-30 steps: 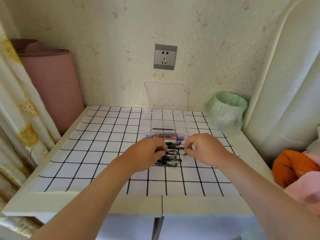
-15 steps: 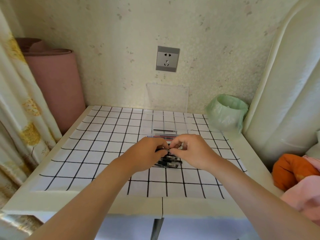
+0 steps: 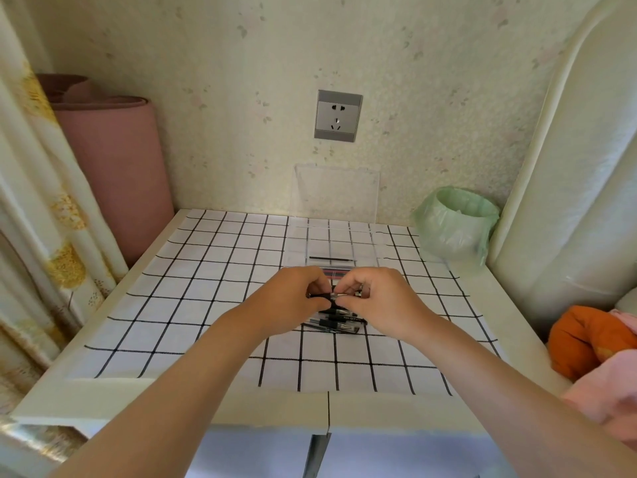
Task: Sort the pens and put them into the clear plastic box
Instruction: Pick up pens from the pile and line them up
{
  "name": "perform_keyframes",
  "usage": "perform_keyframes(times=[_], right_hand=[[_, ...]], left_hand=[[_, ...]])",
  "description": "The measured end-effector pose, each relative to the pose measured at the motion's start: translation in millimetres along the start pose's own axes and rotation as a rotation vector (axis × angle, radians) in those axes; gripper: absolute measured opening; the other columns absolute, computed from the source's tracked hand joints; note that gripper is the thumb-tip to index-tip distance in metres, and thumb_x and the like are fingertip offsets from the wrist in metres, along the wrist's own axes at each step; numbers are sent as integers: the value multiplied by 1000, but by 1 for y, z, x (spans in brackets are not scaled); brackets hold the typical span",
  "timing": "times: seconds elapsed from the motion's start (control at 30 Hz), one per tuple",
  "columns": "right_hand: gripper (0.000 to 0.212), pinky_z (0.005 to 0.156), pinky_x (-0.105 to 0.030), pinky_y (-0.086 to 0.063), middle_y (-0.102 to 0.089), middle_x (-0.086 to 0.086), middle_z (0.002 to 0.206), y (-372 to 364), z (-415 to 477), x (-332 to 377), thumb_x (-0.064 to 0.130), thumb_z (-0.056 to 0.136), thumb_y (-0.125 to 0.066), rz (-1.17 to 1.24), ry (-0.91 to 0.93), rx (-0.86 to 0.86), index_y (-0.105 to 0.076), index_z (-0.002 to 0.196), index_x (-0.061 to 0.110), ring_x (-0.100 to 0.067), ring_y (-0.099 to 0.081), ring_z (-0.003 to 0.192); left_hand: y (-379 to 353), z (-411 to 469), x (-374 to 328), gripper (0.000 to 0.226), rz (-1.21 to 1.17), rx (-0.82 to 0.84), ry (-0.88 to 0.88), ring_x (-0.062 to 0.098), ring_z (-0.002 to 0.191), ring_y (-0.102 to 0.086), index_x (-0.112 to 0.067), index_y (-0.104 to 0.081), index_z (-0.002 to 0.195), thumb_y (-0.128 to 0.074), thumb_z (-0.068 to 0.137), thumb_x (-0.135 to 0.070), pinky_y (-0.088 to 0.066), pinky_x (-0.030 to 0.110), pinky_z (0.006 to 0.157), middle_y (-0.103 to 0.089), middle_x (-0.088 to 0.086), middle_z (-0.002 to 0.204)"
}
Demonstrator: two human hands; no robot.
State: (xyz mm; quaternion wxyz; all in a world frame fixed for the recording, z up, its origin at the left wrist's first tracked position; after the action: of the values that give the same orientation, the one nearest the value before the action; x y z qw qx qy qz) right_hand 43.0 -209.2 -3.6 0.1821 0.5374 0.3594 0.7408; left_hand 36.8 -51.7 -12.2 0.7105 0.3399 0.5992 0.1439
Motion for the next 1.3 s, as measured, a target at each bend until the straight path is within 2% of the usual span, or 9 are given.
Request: perform_keyframes(times=[0.17, 0.3, 0.47, 0.6, 0.7, 0.8, 0.97, 1.17, 1.3], right_hand=[[9, 55, -7, -36, -64, 26, 71, -1, -1, 2, 25, 85, -75, 31, 9, -31, -72, 89, 32, 4, -53, 56], [9, 50, -7, -35, -53, 38, 56, 1, -2, 3, 20, 86, -75, 17, 21, -11, -72, 92, 25, 1, -47, 47], [2, 58, -11, -37, -64, 20, 73, 1, -1, -3, 31, 88, -71, 17, 8, 29, -72, 89, 30, 6, -54, 60], [14, 62, -22, -41, -65, 12, 77, -2, -2, -5, 40, 92, -64, -42, 21, 97, -70, 90, 29, 1, -53, 62], [14, 64, -16, -38, -65, 23, 85, 0, -2, -6, 36, 85, -73, -34, 5, 74, -68, 98, 34, 9, -54, 65], [9, 52, -11, -31, -57, 35, 68, 1, -2, -6, 31, 85, -73, -57, 7, 56, -65, 89, 34, 3, -49, 52], [15, 59, -24, -39, -63, 17, 73, -2, -1, -7, 39, 93, -61, -99, 11, 124, -69, 86, 28, 1, -52, 59], [9, 57, -17, -33, -61, 23, 78, 1, -1, -6, 38, 85, -72, -100, -3, 113, -68, 91, 33, 11, -51, 61], [7, 56, -21, -33, -63, 24, 77, 0, -2, -4, 37, 88, -68, -108, 12, 125, -67, 85, 31, 5, -50, 58]], left_hand=[[2, 1, 6, 6, -53, 5, 25, 14, 71, -68, -28, -69, 95, -64, 93, -25, -60, 29, 68, -69, -8, 84], [0, 0, 0, 12, -3, 34, -11, -1, 58, -56, -25, -70, 92, -59, 96, -26, -46, 18, 60, -69, -9, 79], [0, -1, 1, 8, 41, 37, -9, -4, 54, -48, -24, -68, 96, -61, 94, -27, -38, 10, 52, -60, -12, 71], [-1, 0, 0, 6, 62, 30, -30, 0, 57, -50, -26, -68, 95, -63, 93, -27, -41, 17, 56, -64, -8, 75], [-1, 0, -1, 7, 91, 7, -29, -1, 56, -50, -26, -69, 96, -64, 93, -28, -39, 18, 58, -61, -12, 72], [-2, -1, -4, 8, 112, 1, -50, -4, 55, -51, -25, -70, 97, -63, 93, -28, -35, 15, 55, -58, -14, 69], [-3, -1, -3, 10, 142, 39, -69, 0, 54, -47, -25, -70, 96, -61, 94, -28, -36, 15, 54, -58, -11, 68], [-3, -1, -4, 9, 132, 37, -79, -1, 52, -47, -26, -70, 96, -61, 95, -27, -34, 12, 52, -60, -10, 71], [-2, -1, -4, 8, 137, 37, -90, -1, 53, -47, -27, -70, 94, -62, 94, -27, -34, 13, 52, -58, -11, 68]])
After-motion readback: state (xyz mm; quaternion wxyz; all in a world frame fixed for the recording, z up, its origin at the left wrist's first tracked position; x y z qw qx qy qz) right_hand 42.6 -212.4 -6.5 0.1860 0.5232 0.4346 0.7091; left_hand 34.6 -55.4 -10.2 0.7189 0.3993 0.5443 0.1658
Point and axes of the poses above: each hand's wrist, its own z-axis towards the middle knuckle, its own y-axis out of the back of the hand, x = y × z, the point moved 6 cm from there along z, towards the middle knuckle
